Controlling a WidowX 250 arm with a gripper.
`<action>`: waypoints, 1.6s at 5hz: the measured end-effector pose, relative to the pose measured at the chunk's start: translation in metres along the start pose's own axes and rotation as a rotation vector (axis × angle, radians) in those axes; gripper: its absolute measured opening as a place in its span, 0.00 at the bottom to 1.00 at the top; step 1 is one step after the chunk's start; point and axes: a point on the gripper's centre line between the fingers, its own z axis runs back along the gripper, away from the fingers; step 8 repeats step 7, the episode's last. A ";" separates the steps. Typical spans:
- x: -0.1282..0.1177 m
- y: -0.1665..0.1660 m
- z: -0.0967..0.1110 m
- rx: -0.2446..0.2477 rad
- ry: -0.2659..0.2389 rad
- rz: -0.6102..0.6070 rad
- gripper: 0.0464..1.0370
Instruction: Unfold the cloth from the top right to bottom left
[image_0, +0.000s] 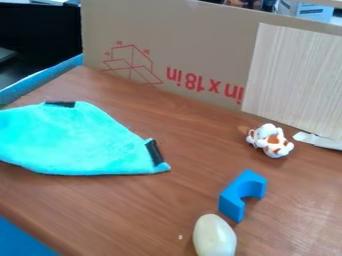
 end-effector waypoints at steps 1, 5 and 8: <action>0.013 0.011 0.016 0.094 -0.088 -0.024 0.25; 0.031 0.024 0.050 0.220 -0.157 0.087 0.96; 0.027 0.004 0.118 0.112 -0.198 0.060 0.96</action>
